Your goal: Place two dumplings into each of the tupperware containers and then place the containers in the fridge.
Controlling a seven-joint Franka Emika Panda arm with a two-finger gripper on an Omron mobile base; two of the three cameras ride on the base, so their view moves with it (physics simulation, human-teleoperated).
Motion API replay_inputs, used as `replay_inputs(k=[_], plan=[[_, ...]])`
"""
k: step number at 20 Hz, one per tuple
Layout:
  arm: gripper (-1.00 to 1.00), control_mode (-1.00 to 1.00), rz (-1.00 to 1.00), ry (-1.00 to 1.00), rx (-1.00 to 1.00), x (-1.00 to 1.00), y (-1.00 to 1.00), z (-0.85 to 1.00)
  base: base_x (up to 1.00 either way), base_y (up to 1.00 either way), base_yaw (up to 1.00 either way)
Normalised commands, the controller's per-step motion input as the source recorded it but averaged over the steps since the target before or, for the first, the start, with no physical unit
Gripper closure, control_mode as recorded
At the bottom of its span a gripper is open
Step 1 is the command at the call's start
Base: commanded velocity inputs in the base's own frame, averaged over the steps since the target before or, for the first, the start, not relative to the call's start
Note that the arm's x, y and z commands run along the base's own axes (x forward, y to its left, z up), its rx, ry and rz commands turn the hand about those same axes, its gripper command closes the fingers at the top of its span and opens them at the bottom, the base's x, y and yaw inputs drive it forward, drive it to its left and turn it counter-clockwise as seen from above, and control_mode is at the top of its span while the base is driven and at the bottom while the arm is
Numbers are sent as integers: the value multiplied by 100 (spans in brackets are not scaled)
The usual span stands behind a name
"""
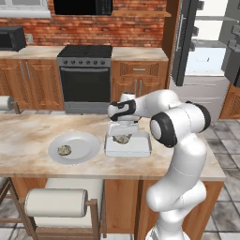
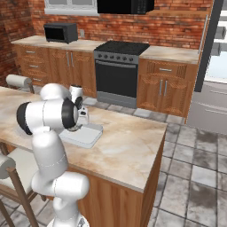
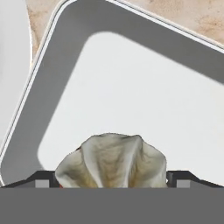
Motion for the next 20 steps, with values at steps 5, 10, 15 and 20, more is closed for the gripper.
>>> replay_inputs(k=[5, 10, 15, 20], plan=[[-100, -100, 0, 1, 0, 7, 1, -6, 0, 0, 0], [-100, -100, 0, 2, 0, 0, 6, 2, 0, 0, 0], [-100, -100, 0, 0, 0, 0, 1, 0, 0, 0, 0], [-100, -100, -1, 0, 0, 0, 0, -5, 0, 0, 0]])
